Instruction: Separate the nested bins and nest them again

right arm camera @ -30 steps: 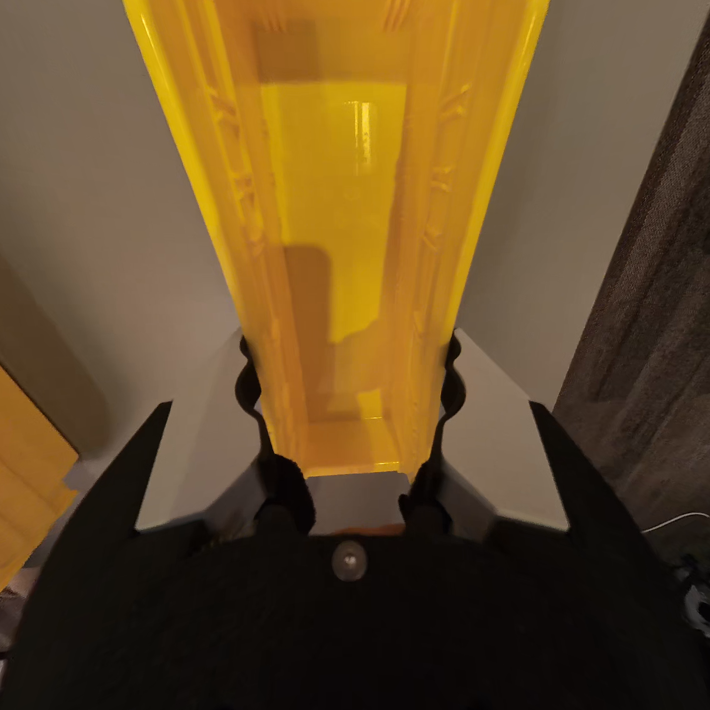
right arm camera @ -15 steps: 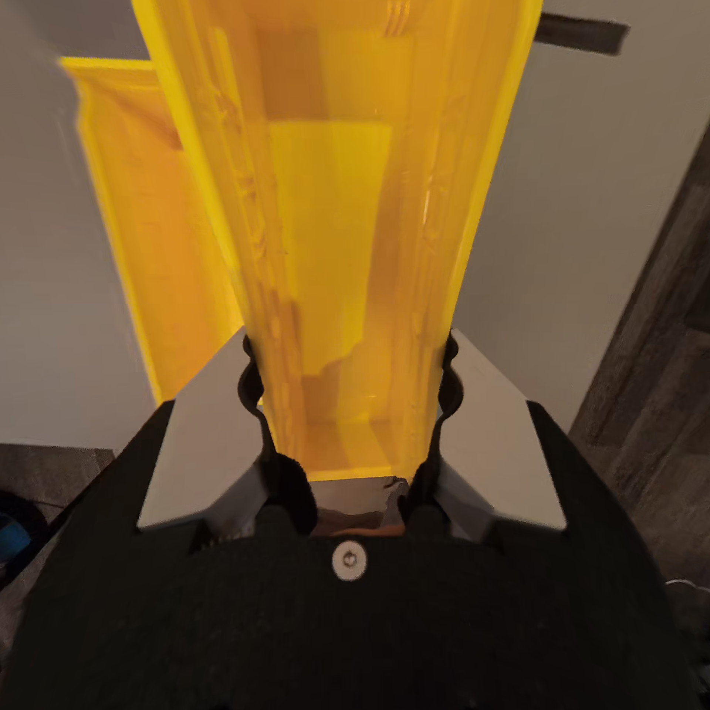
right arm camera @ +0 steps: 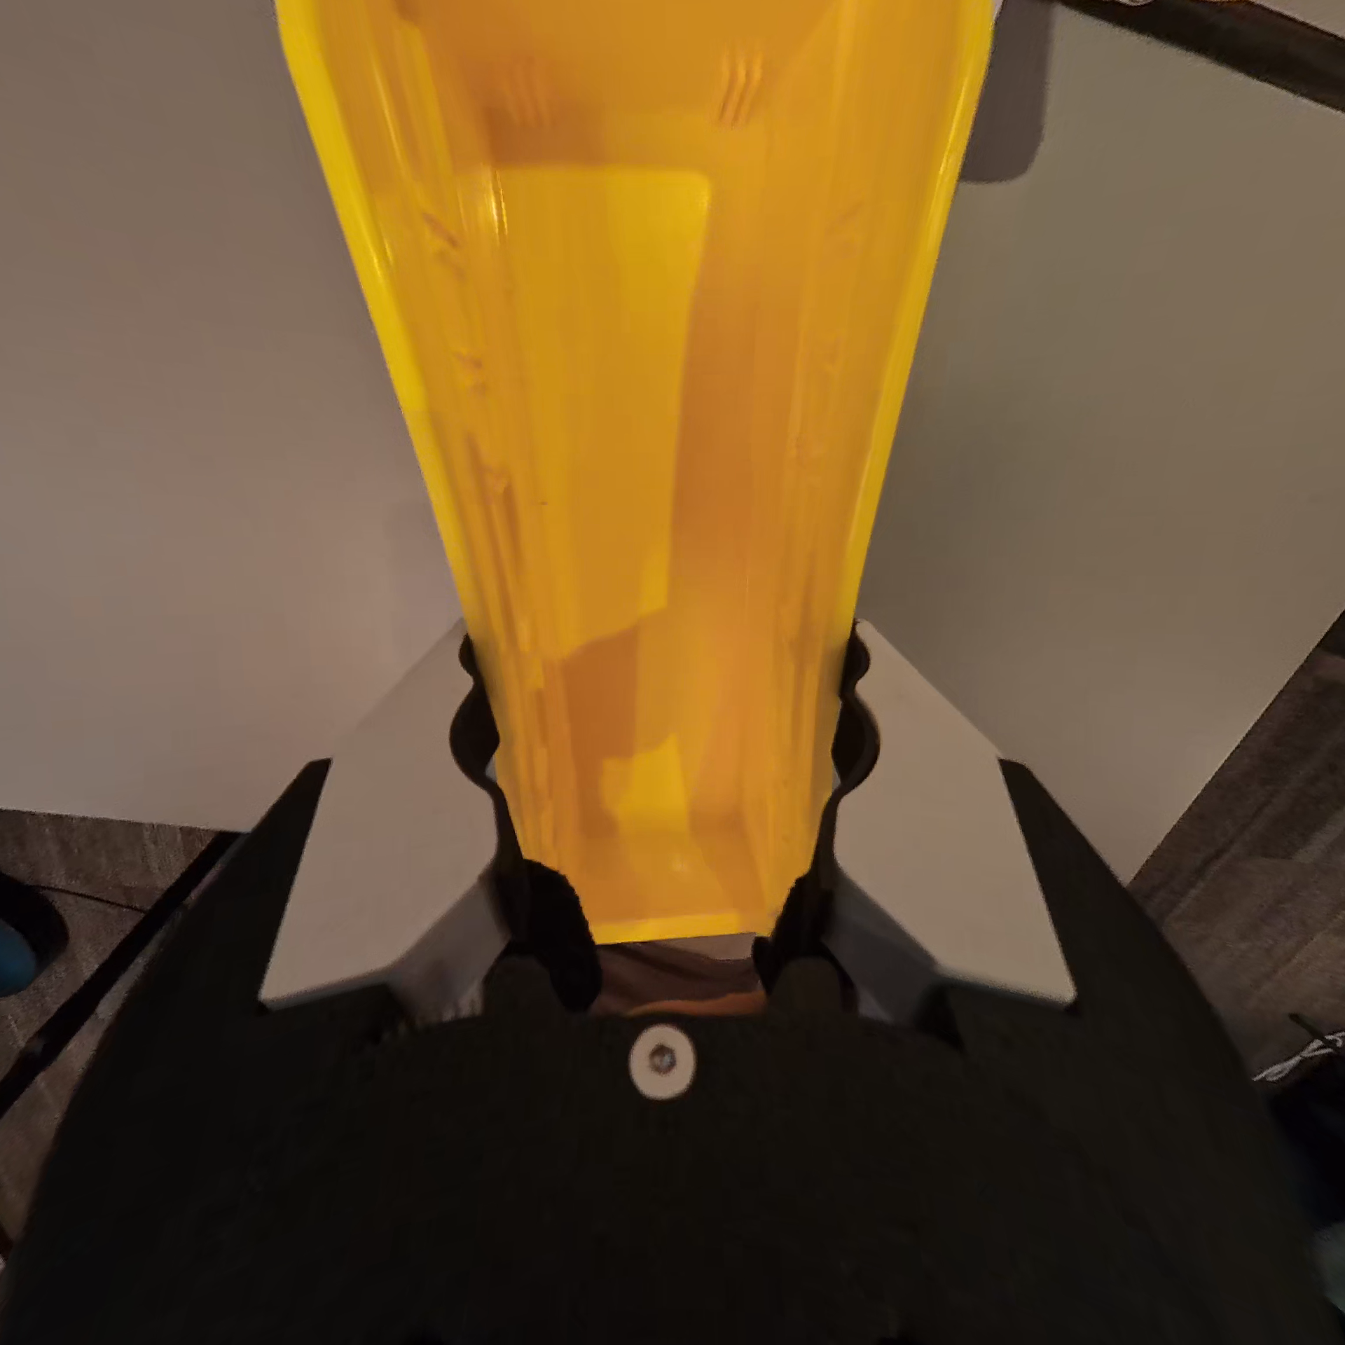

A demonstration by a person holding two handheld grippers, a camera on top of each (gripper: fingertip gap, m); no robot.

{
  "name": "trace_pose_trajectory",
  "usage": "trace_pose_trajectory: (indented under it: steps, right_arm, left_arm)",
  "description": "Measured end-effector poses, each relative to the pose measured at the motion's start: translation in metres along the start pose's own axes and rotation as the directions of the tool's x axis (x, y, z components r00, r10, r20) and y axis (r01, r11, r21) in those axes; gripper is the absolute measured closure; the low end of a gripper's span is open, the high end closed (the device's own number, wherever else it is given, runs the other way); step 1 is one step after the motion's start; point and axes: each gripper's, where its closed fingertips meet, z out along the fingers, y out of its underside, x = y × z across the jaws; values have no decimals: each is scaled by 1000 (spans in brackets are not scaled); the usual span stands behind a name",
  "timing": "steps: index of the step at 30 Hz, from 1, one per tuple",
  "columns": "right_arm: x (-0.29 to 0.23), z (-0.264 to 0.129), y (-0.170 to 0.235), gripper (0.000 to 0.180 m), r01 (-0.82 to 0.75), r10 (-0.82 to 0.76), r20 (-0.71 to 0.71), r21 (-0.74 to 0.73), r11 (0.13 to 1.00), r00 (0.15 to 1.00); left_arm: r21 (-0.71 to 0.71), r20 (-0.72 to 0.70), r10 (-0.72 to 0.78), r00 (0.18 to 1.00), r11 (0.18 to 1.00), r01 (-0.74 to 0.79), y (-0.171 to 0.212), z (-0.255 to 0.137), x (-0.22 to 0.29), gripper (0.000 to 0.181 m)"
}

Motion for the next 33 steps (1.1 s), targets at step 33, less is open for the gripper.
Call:
trace_pose_trajectory:
  steps: [33]
  right_arm:
    - [-10,31,11,77,-102,102,-48,-2,995,994]
  left_arm:
    - [-7,-9,13,1000,1000,-13,-1,4,3,154]
